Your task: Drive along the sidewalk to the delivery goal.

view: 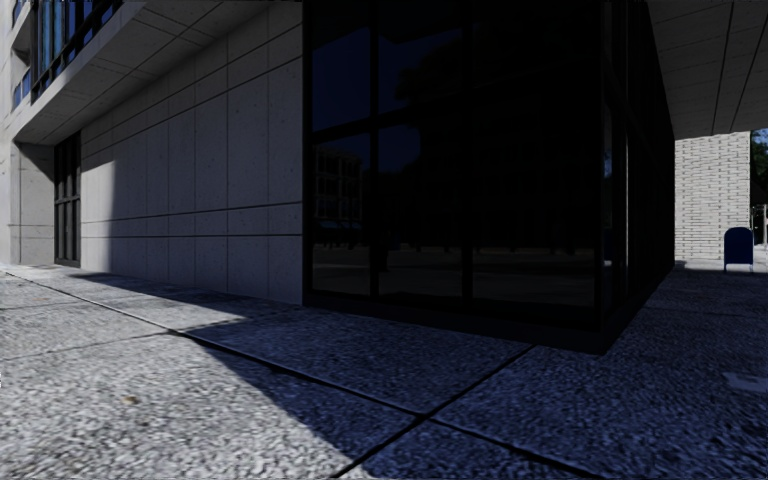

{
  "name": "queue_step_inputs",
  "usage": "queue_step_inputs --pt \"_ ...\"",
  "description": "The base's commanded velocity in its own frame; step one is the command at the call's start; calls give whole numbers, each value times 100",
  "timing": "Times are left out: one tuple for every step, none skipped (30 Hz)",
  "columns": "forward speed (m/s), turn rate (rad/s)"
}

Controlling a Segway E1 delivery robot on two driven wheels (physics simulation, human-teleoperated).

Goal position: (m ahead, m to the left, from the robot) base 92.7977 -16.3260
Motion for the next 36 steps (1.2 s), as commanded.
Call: queue_step_inputs --pt "152 53" --pt "152 56" --pt "154 57" --pt "156 57" --pt "157 58" --pt "157 58" --pt "158 58" --pt "159 58" --pt "160 58" --pt "161 58" --pt "164 58" --pt "164 58" --pt "171 58" --pt "178 58" --pt "200 58" --pt "200 58" --pt "200 58" --pt "200 58" --pt "200 58" --pt "200 58" --pt "200 58" --pt "200 58" --pt "200 58" --pt "200 58" --pt "200 58" --pt "200 58" --pt "200 58" --pt "200 58" --pt "200 58" --pt "200 58" --pt "200 58" --pt "200 58" --pt "200 58" --pt "200 58" --pt "200 58" --pt "200 58"
